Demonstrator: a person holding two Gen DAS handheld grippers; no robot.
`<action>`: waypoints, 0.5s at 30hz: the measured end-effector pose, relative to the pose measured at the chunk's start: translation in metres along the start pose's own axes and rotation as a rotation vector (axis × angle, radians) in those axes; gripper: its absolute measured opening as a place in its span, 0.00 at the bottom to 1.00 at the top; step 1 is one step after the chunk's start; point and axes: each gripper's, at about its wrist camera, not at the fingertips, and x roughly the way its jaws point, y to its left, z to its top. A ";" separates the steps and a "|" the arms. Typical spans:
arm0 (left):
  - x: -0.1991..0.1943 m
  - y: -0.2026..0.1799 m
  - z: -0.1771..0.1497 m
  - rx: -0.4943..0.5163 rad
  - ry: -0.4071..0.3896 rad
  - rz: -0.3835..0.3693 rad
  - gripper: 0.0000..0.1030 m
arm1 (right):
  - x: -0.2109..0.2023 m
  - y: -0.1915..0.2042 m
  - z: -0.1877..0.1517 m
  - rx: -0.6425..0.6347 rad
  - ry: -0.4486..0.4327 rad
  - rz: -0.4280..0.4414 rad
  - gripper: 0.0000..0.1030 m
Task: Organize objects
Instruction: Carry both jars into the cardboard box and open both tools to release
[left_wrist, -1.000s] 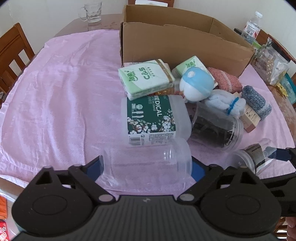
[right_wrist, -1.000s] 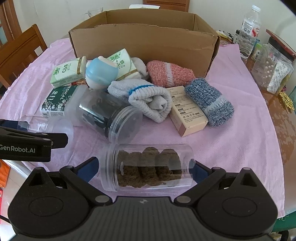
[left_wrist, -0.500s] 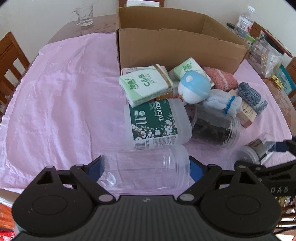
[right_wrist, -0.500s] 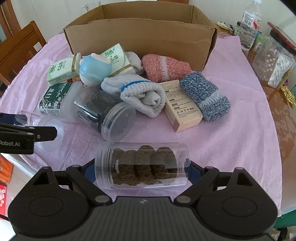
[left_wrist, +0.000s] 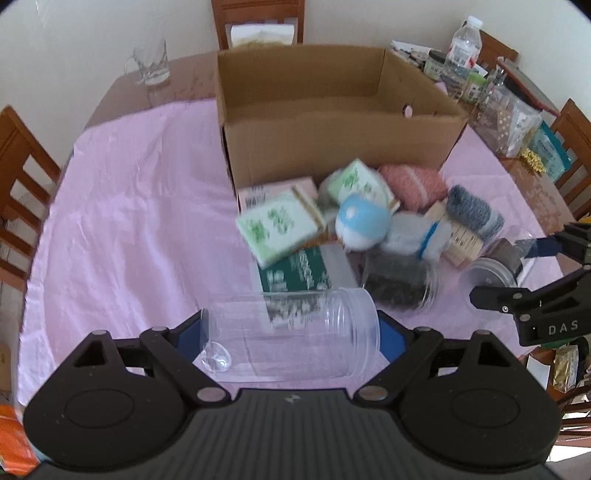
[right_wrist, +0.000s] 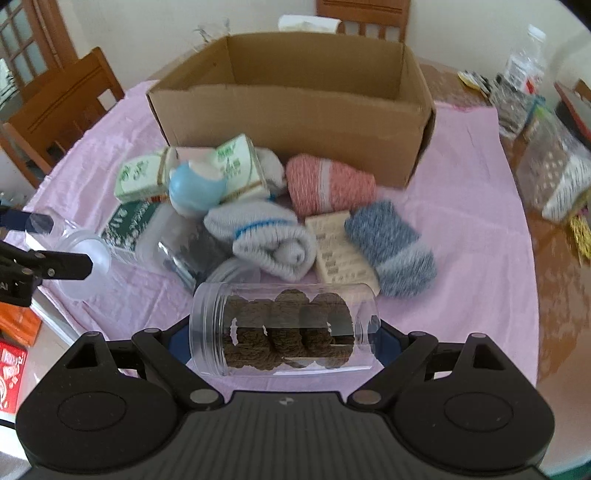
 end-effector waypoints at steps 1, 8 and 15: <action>-0.003 -0.001 0.006 0.007 -0.008 -0.004 0.88 | -0.002 -0.002 0.004 -0.008 -0.004 0.007 0.92; -0.010 -0.005 0.055 0.076 -0.067 -0.035 0.88 | -0.013 -0.008 0.043 -0.046 -0.036 0.026 0.92; 0.004 -0.003 0.117 0.113 -0.144 -0.036 0.88 | -0.019 -0.010 0.091 -0.020 -0.096 -0.015 0.92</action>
